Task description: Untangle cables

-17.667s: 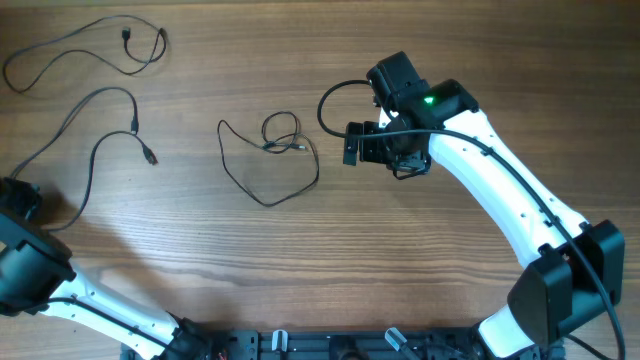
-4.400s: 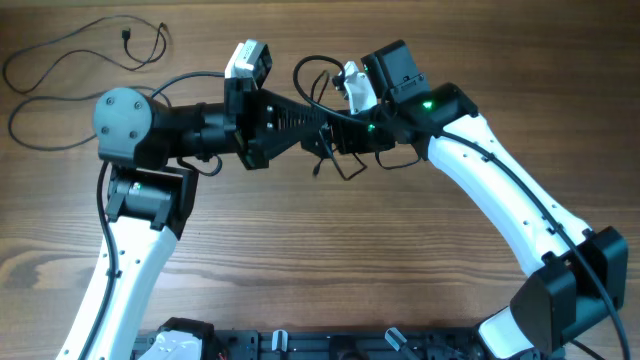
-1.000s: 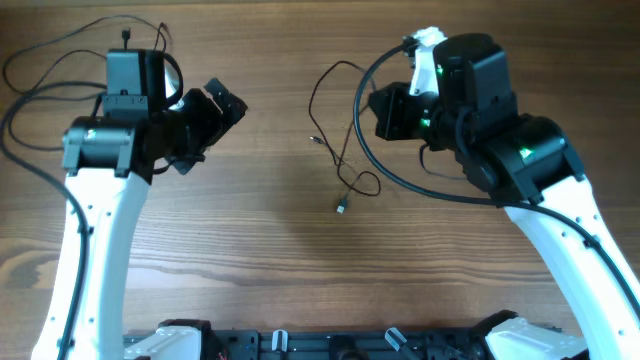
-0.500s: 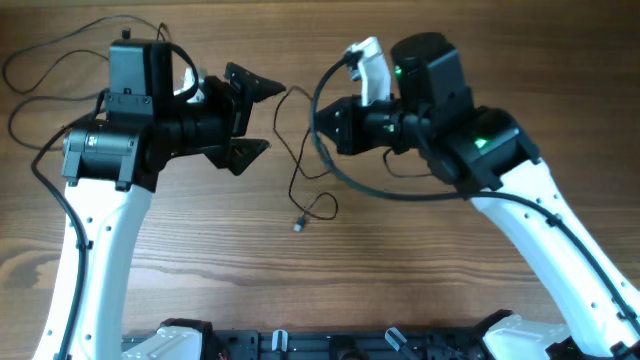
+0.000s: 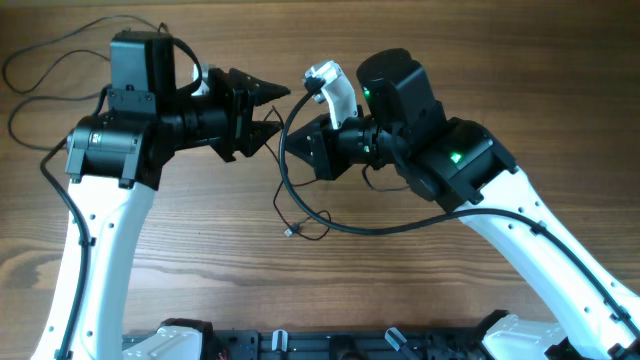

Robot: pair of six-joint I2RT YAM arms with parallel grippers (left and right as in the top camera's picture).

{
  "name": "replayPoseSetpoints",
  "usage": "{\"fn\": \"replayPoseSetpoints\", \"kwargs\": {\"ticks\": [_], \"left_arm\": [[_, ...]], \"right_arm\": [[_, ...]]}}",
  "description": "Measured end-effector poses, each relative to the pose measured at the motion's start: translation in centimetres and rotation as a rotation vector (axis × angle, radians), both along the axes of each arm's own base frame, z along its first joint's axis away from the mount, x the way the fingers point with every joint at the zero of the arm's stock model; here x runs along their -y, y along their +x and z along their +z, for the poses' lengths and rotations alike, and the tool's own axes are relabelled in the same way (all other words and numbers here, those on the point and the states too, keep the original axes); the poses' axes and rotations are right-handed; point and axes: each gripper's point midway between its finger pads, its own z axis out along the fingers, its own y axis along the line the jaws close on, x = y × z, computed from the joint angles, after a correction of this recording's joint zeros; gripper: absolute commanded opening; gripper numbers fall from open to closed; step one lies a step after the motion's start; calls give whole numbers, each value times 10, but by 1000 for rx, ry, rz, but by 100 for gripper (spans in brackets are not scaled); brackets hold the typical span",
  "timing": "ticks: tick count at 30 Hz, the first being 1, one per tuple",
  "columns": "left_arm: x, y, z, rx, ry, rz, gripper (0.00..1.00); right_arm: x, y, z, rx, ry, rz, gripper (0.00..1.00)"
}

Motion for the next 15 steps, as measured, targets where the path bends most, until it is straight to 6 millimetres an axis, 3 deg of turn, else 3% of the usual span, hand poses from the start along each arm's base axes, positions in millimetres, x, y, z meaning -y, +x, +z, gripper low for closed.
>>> {"fn": "replayPoseSetpoints", "kwargs": {"ticks": [8, 15], "left_arm": [[8, -9, -4, -28, 4, -27, 36], [9, -9, -4, -30, 5, -30, 15]], "right_arm": [[0, 1, 1, 25, -1, 11, 4], [-1, 1, 2, 28, 1, 11, 4]]}}
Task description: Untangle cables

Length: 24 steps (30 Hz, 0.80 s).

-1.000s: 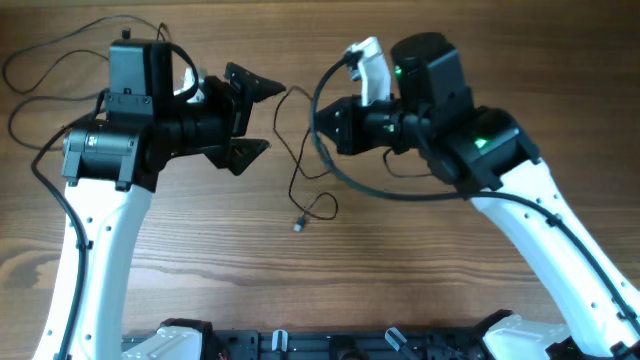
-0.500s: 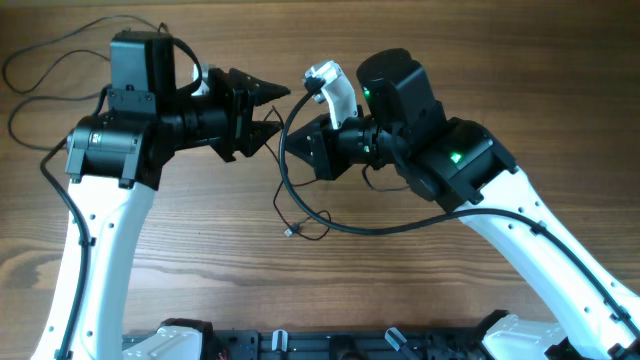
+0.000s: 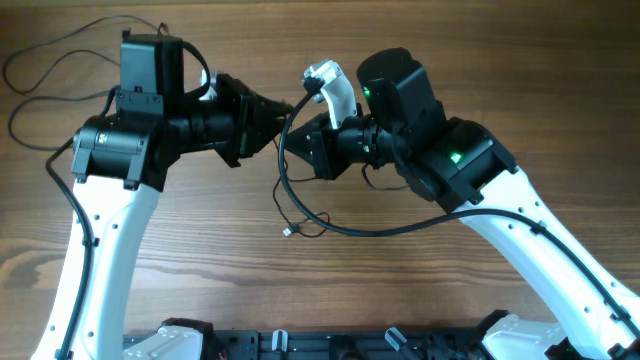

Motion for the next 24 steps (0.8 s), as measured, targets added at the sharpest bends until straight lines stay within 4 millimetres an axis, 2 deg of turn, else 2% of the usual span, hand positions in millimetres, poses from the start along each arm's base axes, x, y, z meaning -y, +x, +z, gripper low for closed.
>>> {"fn": "replayPoseSetpoints", "kwargs": {"ticks": [2, 12, 19, 20, 21, 22, 23, 24], "left_arm": [[0, 0, 0, 1, 2, 1, 4], [0, 0, 0, 1, 2, 2, 4], [-17, 12, -12, -7, 84, 104, 4], [-20, 14, -13, -10, 94, 120, 25], [-21, 15, -13, -10, 97, 126, 39], [-22, 16, -14, -9, 101, 130, 58], [-23, 16, -14, -14, 103, 137, 71], [-23, 16, -14, -14, 104, 140, 74]], "right_arm": [[0, 0, 0, 0, 0, 0, 4], [1, 0, -1, -1, -4, -3, 4], [22, 13, -25, -30, -133, -142, 4], [24, 15, -25, -24, -140, -153, 4], [24, 15, -25, -22, -140, -155, 4], [23, 15, -24, -12, -136, -146, 4], [17, 12, -18, 20, -114, -94, 4], [14, 9, -16, 36, -101, -59, 4]]}}
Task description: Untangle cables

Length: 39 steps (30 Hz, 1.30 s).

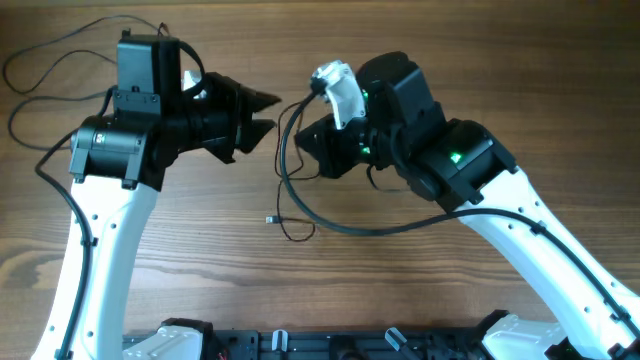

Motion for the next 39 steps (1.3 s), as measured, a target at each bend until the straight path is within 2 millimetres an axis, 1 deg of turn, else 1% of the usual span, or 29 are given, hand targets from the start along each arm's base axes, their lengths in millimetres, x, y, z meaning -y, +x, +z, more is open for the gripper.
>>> {"fn": "replayPoseSetpoints", "kwargs": {"ticks": [1, 2, 3, 5, 6, 7, 9, 11, 13, 15, 16, 18, 19, 20, 23, 30, 31, 32, 33, 34, 36, 38, 39], "left_arm": [[0, 0, 0, 0, 0, 0, 79], [1, -1, 1, -1, -8, -9, 81], [3, -2, 2, 2, -15, -22, 78], [6, -5, 3, 2, -29, -41, 69], [6, -5, 4, 3, -31, -46, 68], [7, -6, 4, 8, -33, -55, 64], [10, -8, 6, 8, -47, -72, 57], [14, -12, 9, 11, -71, -102, 57], [16, -18, 8, -13, -82, -120, 54], [17, -22, 7, -22, -84, -135, 35], [17, -23, 6, -24, -83, -142, 29], [17, -25, 5, -28, -81, -151, 20], [17, -25, 5, -26, -79, -153, 19], [17, -25, 4, -27, -78, -154, 14], [17, -25, 4, -23, -76, -157, 4], [17, -25, 4, -22, -76, -157, 4], [17, -25, 5, -19, -76, -156, 4], [16, -24, 5, -20, -77, -150, 4], [14, -22, 4, -26, -80, -139, 4], [10, -21, 4, -38, -85, -119, 4], [-2, -16, 2, -74, -96, -53, 4], [-21, -12, -3, -148, -116, 52, 4], [-34, -7, -3, -169, -129, 112, 4]], "right_arm": [[-4, -5, 3, 17, 12, 48, 4], [-7, -12, 5, 44, 21, 120, 4], [-10, -17, 7, 71, 26, 178, 4], [-11, -24, 5, 95, 20, 237, 4], [-10, -29, 3, 104, 10, 273, 4], [-9, -33, 1, 119, 1, 310, 4], [-9, -36, 1, 149, -3, 349, 4], [-10, -36, 2, 174, -3, 367, 4], [-13, -35, 6, 200, 9, 376, 4], [-14, -33, 9, 217, 19, 375, 4], [-14, -33, 10, 219, 20, 375, 4], [-14, -32, 9, 206, 20, 360, 4], [-13, -29, 8, 198, 14, 341, 4], [-12, -26, 7, 190, 5, 316, 4], [-10, -22, 5, 177, -9, 279, 4], [-9, -19, 5, 150, -6, 241, 6], [-8, -17, 3, 133, -11, 215, 26], [-6, -15, 2, 117, -19, 186, 63], [-2, -9, -2, 90, -39, 122, 99], [2, -4, -5, 72, -56, 72, 100], [20, 10, -18, 13, -122, -95, 100], [35, 17, -28, -26, -175, -215, 100], [47, 20, -35, -51, -218, -290, 100]]}}
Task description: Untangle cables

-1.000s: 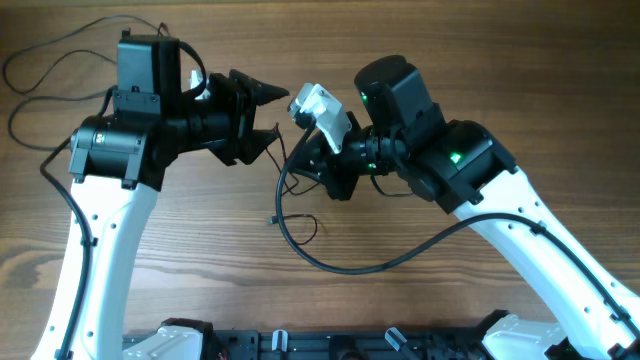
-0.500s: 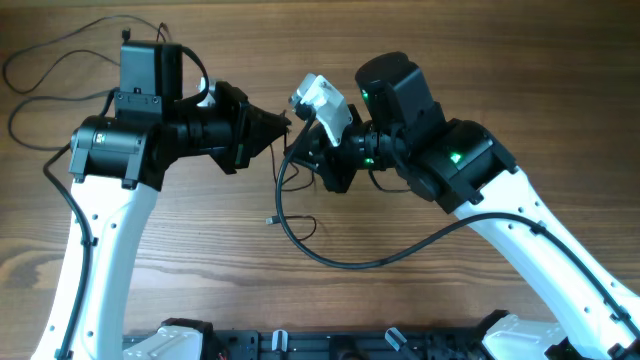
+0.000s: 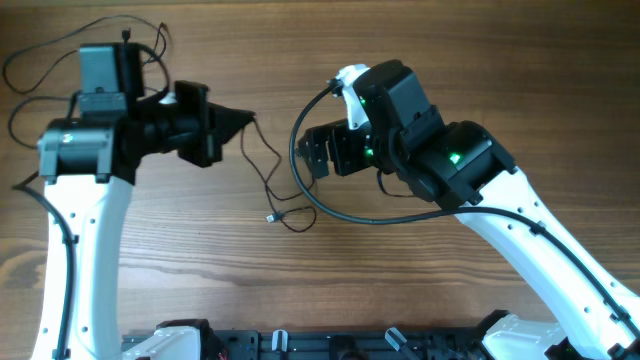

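A thick black cable (image 3: 300, 185) runs from a white plug (image 3: 350, 82) in a loop leftward and down, then right under the right arm. My right gripper (image 3: 312, 155) is shut, with the white plug sticking up beside it. A thin black cable (image 3: 262, 165) hangs from my left gripper (image 3: 248, 118), which looks shut on it. The thin cable runs down across the table to a small connector (image 3: 270, 217) and crosses the thick loop near its bottom.
More thin black cable (image 3: 35, 55) lies in loops at the table's upper left, behind the left arm. The arm bases and a black rail (image 3: 300, 345) line the front edge. The wooden table (image 3: 200, 280) shows between the arms.
My left gripper was open near the thick loop; now it is shut on the thin cable and further left. The right gripper moved slightly right with the plug, and the cables are drawn apart.
My left gripper stood open beside the loop held by the right gripper, then was shut at the loop, then open again a little back. Now it holds the thin cable further left, stretched away from the thick loop. The right gripper kept the plug throughout.
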Robot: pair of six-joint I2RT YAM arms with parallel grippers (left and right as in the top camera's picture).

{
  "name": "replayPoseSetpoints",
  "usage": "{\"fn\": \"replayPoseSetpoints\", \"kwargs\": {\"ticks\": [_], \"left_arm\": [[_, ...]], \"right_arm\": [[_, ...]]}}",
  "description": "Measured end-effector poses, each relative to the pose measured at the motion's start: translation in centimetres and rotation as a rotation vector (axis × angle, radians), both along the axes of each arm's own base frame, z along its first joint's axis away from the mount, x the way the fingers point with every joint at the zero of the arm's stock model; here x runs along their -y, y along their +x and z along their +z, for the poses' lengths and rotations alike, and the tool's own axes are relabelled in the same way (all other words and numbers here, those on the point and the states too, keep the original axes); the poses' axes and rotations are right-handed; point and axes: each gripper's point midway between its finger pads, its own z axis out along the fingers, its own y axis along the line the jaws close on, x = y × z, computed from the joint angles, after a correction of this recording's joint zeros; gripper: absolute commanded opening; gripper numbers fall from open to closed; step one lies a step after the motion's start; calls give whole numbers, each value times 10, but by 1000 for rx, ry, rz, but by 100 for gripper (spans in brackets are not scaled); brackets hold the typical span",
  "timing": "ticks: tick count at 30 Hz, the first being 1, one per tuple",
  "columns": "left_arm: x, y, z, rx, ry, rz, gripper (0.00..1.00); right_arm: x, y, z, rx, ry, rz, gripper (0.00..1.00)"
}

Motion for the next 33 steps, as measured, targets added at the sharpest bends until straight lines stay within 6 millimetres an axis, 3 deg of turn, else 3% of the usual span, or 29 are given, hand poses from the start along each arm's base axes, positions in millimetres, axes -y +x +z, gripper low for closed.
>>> {"fn": "replayPoseSetpoints", "kwargs": {"ticks": [4, 6, 8, 10, 11, 14, 17, 22, 24, 28, 29, 30, 31, 32, 33], "left_arm": [[-47, 14, 0, -57, -40, 198, 4], [-87, 25, 3, -49, -52, 338, 4], [-139, 32, 4, -32, -44, 502, 4], [-165, 30, 2, -38, -33, 586, 4], [-227, 18, -5, -53, 28, 786, 4], [-284, -4, -17, -96, 141, 990, 4], [-316, -19, -26, -136, 254, 1113, 4], [-373, -32, -73, -312, 441, 1297, 4], [-404, -42, -102, -414, 548, 1369, 4], [-479, -39, -128, -384, 845, 1381, 6], [-488, -40, -132, -385, 892, 1354, 20], [-503, -38, -133, -356, 961, 1324, 56], [-511, -40, -134, -355, 1000, 1298, 80], [-517, -45, -138, -369, 1033, 1270, 94], [-520, -49, -140, -382, 1050, 1253, 99]], "right_arm": [[14, 2, -8, -17, -53, -70, 100], [16, 2, -9, -19, -65, -80, 100], [17, 2, -10, -21, -68, -83, 100], [17, 2, -10, -20, -69, -84, 100], [18, 2, -10, -19, -70, -86, 100], [16, 5, -7, -4, -61, -89, 100], [16, 6, -6, 1, -57, -89, 100], [16, 6, -6, -1, -58, -89, 100], [16, 6, -6, -1, -58, -89, 100], [18, 3, -9, -14, -70, -89, 100], [18, 3, -9, -15, -71, -89, 100], [18, 2, -10, -17, -72, -89, 100], [18, 2, -10, -17, -72, -89, 100], [18, 3, -10, -17, -72, -89, 99], [18, 3, -9, -15, -71, -89, 100]]}}
